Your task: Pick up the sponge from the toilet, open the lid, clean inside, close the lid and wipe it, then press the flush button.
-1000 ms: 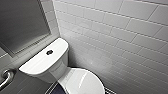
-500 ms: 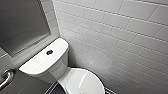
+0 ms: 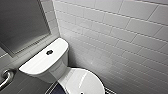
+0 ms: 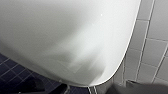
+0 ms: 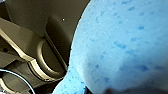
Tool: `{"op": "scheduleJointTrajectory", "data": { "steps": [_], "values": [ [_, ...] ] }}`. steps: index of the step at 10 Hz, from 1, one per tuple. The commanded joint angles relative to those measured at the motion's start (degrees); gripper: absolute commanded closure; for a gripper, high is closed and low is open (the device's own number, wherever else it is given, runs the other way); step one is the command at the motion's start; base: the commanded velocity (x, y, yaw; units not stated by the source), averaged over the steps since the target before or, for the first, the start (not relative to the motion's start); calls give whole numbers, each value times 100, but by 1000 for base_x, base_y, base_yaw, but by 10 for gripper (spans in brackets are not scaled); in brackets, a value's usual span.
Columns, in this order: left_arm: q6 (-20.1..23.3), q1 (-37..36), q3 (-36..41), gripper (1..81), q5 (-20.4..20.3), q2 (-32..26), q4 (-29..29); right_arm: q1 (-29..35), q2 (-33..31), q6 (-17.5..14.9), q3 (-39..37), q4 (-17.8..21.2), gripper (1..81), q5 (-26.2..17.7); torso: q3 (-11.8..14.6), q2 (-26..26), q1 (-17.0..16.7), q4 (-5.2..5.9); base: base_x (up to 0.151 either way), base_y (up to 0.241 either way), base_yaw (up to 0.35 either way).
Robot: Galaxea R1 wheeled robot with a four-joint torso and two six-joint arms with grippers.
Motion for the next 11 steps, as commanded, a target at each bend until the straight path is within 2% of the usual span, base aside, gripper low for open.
{"op": "scheduleJointTrajectory", "data": {
  "steps": [1,5,7,11],
  "values": [
    [16,-757,222,10,31,26,-217,-153,-123,16,17,75,811,-415,0,0,0,0,0,0,0],
    [-27,-740,118,10,48,44,-348,-162,-114,16,8,84,811,-415,0,0,0,0,0,0,0],
    [-116,-705,-146,10,118,61,-806,-162,-106,7,8,162,811,-415,0,0,0,0,0,0,0],
    [-125,-722,-208,10,180,123,-877,-119,-106,7,26,172,811,-424,0,0,0,0,0,0,0]
  ]
}}
